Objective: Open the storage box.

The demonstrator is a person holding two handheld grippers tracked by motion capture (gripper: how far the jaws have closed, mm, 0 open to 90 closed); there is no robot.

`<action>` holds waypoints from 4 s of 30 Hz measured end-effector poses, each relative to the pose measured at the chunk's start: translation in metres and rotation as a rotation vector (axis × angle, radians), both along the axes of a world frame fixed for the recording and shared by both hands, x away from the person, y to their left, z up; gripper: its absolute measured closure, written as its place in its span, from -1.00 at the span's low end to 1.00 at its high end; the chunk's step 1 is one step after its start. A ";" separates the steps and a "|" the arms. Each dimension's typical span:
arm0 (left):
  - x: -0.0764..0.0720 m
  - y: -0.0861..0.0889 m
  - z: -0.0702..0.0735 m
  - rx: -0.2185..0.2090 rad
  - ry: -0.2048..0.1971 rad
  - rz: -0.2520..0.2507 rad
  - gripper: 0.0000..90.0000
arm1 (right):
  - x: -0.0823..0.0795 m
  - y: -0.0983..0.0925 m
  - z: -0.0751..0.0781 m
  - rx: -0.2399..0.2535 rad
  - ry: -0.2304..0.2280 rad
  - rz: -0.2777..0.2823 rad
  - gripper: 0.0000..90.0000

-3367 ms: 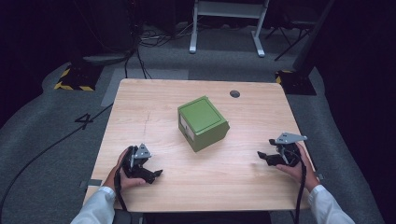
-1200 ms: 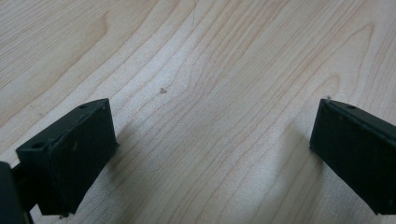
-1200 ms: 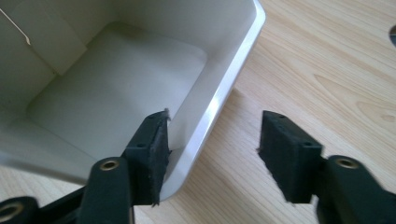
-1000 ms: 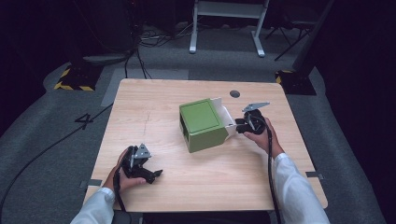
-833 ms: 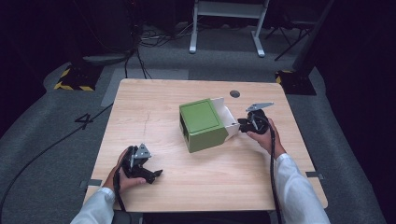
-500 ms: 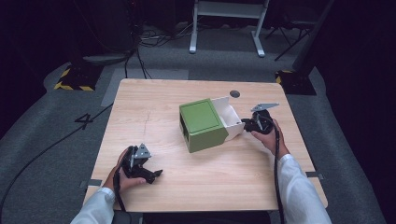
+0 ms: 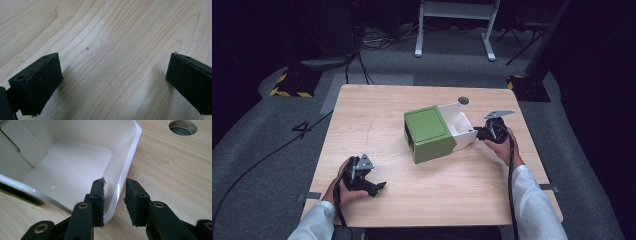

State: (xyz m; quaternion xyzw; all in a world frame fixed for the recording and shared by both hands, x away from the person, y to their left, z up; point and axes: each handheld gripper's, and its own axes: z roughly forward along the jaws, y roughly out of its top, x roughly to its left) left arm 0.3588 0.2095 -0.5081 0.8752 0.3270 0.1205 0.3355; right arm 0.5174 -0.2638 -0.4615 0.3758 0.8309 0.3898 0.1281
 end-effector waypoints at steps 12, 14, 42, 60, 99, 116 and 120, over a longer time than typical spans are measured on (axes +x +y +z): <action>0.000 0.000 0.000 0.000 0.001 0.000 -0.99 | 0.004 -0.006 0.001 0.006 -0.008 -0.024 0.54; 0.000 0.000 0.000 0.000 0.000 0.000 -0.99 | 0.004 -0.006 0.001 0.001 -0.012 -0.026 0.53; 0.000 0.000 0.000 0.000 0.000 0.000 -0.99 | -0.033 -0.045 0.044 -0.008 -0.145 -0.050 -0.11; 0.000 0.000 0.000 0.001 0.001 0.001 -0.99 | -0.076 -0.049 0.050 -0.070 -0.212 0.008 -0.58; -0.001 0.000 0.000 0.002 0.000 0.005 -0.99 | -0.147 -0.076 -0.020 -0.215 -0.105 0.075 -0.58; 0.000 0.000 0.000 0.002 0.000 0.004 -1.00 | -0.165 -0.112 -0.046 -0.069 -0.056 -0.026 -0.65; 0.000 0.000 0.000 0.002 0.000 0.006 -1.00 | -0.166 -0.112 -0.046 -0.072 -0.058 -0.026 -0.65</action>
